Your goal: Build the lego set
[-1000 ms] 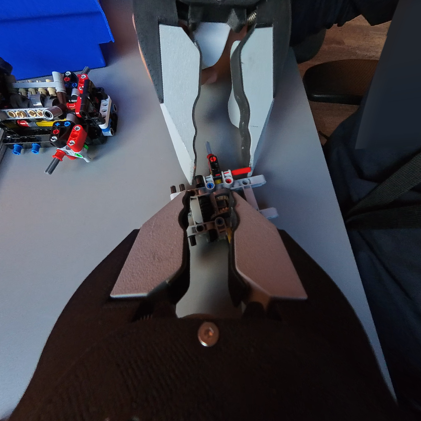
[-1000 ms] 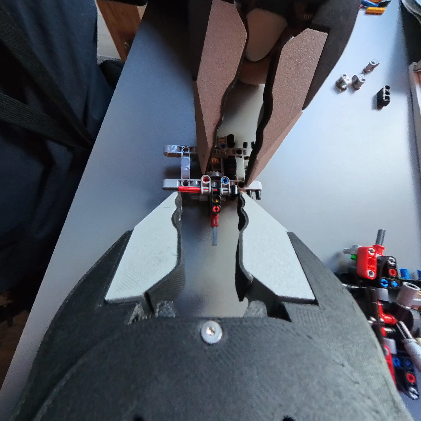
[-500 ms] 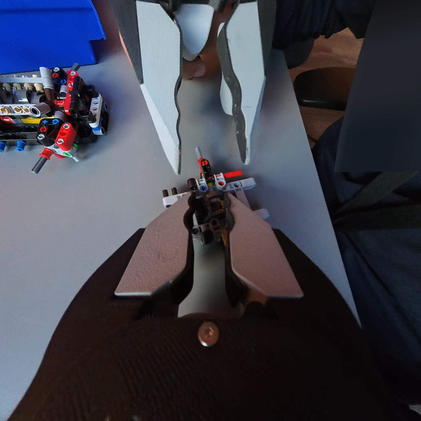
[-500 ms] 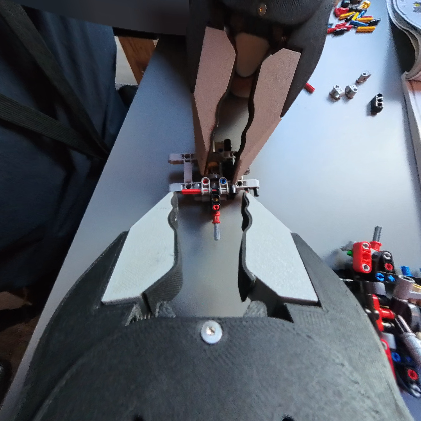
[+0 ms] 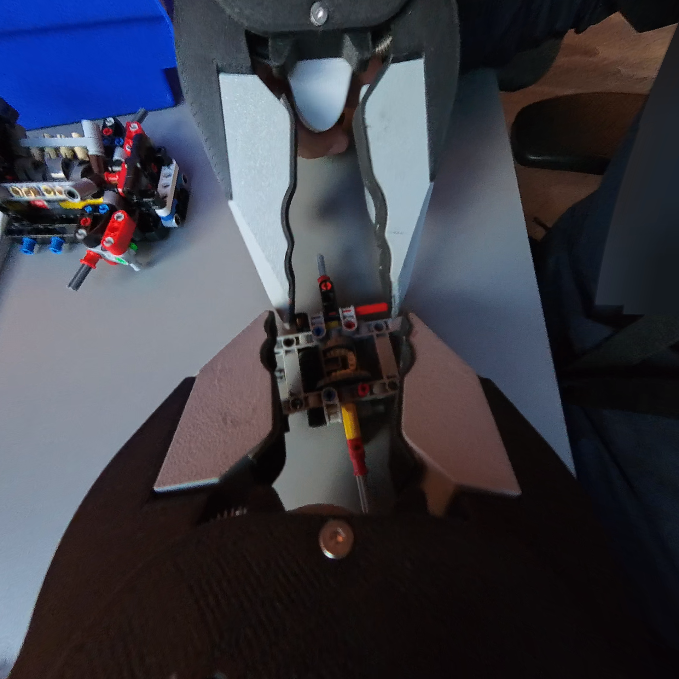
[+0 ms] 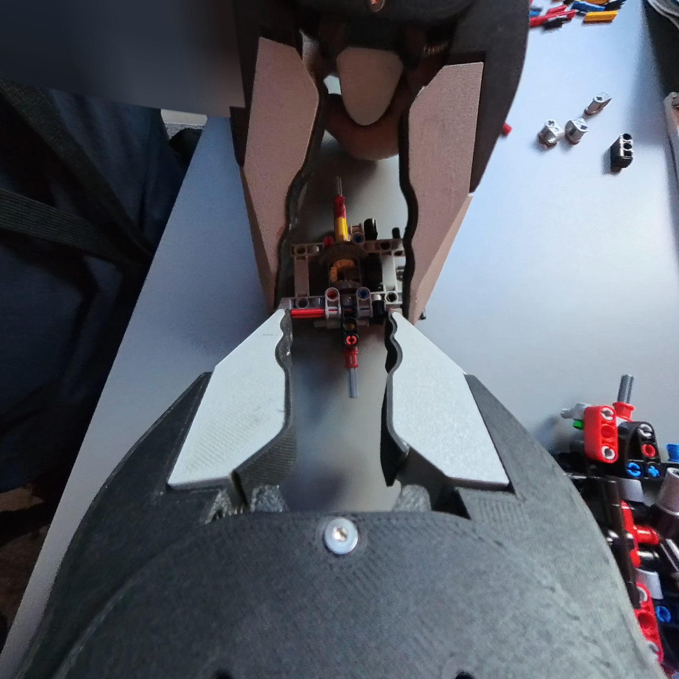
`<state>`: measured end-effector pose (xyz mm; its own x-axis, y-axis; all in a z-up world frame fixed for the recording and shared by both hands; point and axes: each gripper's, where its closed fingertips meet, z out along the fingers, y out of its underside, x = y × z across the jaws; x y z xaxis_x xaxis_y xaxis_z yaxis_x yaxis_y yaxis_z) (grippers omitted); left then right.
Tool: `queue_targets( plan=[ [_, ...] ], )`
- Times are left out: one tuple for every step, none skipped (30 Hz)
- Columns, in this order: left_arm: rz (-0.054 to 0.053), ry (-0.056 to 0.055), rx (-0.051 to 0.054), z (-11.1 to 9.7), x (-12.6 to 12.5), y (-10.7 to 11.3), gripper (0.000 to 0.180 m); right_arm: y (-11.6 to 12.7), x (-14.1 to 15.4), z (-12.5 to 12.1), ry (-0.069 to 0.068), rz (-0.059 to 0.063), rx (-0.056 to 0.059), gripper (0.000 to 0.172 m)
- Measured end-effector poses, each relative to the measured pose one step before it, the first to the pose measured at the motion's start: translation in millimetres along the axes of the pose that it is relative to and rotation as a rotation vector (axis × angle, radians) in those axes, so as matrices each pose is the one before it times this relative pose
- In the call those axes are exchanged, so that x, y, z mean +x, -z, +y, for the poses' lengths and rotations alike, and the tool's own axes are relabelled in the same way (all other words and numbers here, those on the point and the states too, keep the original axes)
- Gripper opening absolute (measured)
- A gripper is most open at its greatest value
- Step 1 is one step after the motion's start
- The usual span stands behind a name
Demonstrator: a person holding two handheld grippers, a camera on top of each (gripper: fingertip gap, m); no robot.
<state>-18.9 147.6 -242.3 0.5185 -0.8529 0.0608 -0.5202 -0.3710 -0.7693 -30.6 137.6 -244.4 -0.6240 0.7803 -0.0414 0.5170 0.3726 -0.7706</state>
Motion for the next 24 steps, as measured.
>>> queue_targets(
  plan=[
    [-0.0117, -0.0107, -0.0051, -0.60, 0.87, -0.72, 0.065, -0.11, 0.00, 0.03, -0.0039, -0.0041, -0.0037, 0.049],
    [-0.0126, -0.0011, -0.0037, 0.15, -1.45, 0.27, 0.063, -0.20, 0.38, -0.02, 0.0030, 0.0046, -0.0014, 0.048],
    [0.0016, -0.0010, 0.0066, 0.24, -0.35, 0.33, 0.063, 0.13, 0.16, -0.38, 0.0076, 0.0061, -0.0030, 0.048],
    [-0.0005, 0.0079, 0.0079, -0.16, -0.14, 0.46, 0.062, 0.78, 0.83, -0.53, 0.0110, 0.0119, -0.0025, 0.048],
    [-0.0038, 0.0077, 0.0045, -0.01, -0.42, 0.80, 0.060, 0.78, 0.32, -0.52, 0.0248, 0.0151, -0.0001, 0.047],
    [0.0068, 0.0099, 0.0027, 0.18, 1.05, 0.55, 0.058, 0.77, -0.61, -0.87, 0.0306, 0.0131, 0.0007, 0.047],
    [0.0115, 0.0130, 0.0059, 0.08, 1.52, 0.35, 0.059, 0.83, -0.91, -1.28, 0.0263, 0.0088, 0.0015, 0.047],
    [0.0156, 0.0186, 0.0125, -0.63, 1.55, -0.12, 0.062, 0.37, -1.03, -1.38, 0.0212, 0.0035, 0.0026, 0.046],
    [0.0132, 0.0142, 0.0146, -1.07, 1.14, -0.40, 0.068, -0.44, -1.56, -0.07, 0.0148, -0.0049, -0.0032, 0.048],
    [0.0069, 0.0042, -0.0014, 0.37, 0.64, -0.05, 0.071, -1.40, -1.68, 1.10, 0.0059, -0.0119, -0.0096, 0.053],
    [0.0008, 0.0061, -0.0137, 1.92, -0.35, -0.82, 0.075, -2.02, -3.24, 1.18, -0.0007, -0.0261, -0.0084, 0.055],
    [0.0011, 0.0041, -0.0127, 2.02, -0.15, -1.11, 0.075, -1.64, -2.49, -0.11, -0.0006, -0.0222, -0.0012, 0.055],
    [0.0031, -0.0008, -0.0096, 1.26, 0.47, -0.89, 0.076, -0.61, 0.61, -0.77, 0.0025, -0.0014, 0.0002, 0.053],
    [-0.0008, -0.0054, -0.0039, 0.40, 0.52, -0.28, 0.076, 0.11, 1.85, -0.36, -0.0020, 0.0049, -0.0049, 0.050],
    [-0.0050, -0.0051, -0.0016, 0.31, 0.01, 0.00, 0.076, 0.52, 1.55, -0.56, -0.0059, 0.0025, -0.0042, 0.049],
    [-0.0055, -0.0047, -0.0044, 0.97, 0.20, 0.18, 0.077, 1.00, 0.83, -1.06, -0.0068, 0.0031, 0.0001, 0.049],
    [-0.0042, -0.0036, -0.0012, 0.67, 0.48, 0.60, 0.078, 1.31, -0.32, -1.23, -0.0077, 0.0013, 0.0034, 0.050],
    [-0.0023, -0.0004, 0.0043, 0.05, 0.59, 1.26, 0.078, 0.95, -0.79, -1.02, -0.0113, 0.0024, 0.0048, 0.051],
    [-0.0020, 0.0033, 0.0049, 0.12, 0.27, 1.36, 0.078, 0.72, -1.17, -0.72, -0.0177, 0.0025, 0.0050, 0.053],
    [0.0002, 0.0038, 0.0040, 0.08, 0.44, 1.12, 0.079, 0.45, -1.67, -1.01, -0.0222, 0.0002, 0.0056, 0.055],
    [-0.0008, 0.0017, 0.0024, 0.12, 0.37, 0.96, 0.080, 0.42, -0.75, -1.03, -0.0230, 0.0066, 0.0074, 0.057],
    [-0.0010, -0.0028, 0.0041, -0.50, 0.40, 0.95, 0.080, 0.09, -0.04, -0.19, -0.0237, 0.0093, 0.0065, 0.057],
    [-0.0017, -0.0052, 0.0054, -1.03, 0.56, 0.85, 0.080, -0.17, 0.11, 0.82, -0.0238, 0.0072, 0.0040, 0.057],
    [-0.0038, -0.0060, 0.0016, -0.58, -0.19, 0.44, 0.080, -0.34, -0.37, 0.83, -0.0233, 0.0019, 0.0066, 0.058]
  ],
)
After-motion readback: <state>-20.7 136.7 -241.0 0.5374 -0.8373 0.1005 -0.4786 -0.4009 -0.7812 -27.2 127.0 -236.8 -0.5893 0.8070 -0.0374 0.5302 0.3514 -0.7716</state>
